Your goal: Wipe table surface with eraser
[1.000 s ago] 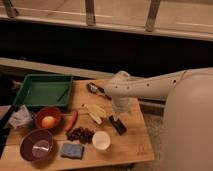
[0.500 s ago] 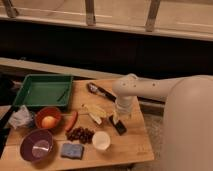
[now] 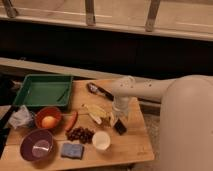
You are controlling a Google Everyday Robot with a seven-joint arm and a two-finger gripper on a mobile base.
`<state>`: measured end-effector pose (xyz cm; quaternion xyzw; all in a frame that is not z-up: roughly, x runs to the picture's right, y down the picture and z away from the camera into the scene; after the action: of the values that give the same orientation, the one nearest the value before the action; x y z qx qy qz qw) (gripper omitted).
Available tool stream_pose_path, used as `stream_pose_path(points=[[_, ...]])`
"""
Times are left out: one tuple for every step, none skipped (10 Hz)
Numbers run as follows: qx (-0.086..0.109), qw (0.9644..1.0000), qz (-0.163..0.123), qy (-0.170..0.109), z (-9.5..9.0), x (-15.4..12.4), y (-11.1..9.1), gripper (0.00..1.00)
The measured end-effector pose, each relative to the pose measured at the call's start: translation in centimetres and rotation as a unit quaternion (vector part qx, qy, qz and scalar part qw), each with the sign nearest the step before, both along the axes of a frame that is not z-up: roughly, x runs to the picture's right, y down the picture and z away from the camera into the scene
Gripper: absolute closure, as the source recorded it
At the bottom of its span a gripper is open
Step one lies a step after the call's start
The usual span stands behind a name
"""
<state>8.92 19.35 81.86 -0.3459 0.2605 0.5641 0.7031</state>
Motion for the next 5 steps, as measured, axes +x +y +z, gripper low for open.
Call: stream_pose_path(points=[[-0.004, 1.0000, -0.004, -0.003, 0.1, -0.4, 0.3, 0.38], [-0.010, 0.9999, -0.005, -0.008, 0.4, -0.7, 0.8, 0.41], [-0.016, 0.9998, -0.001, -0.013, 0.7, -0.7, 1.2, 0.48], [-0.022, 0.9996, 0.003, -0.017, 1.1, -0.5, 1.6, 0.58], [-0.025, 0.9995, 0.006, -0.020, 1.3, -0.4, 2.0, 0.71]])
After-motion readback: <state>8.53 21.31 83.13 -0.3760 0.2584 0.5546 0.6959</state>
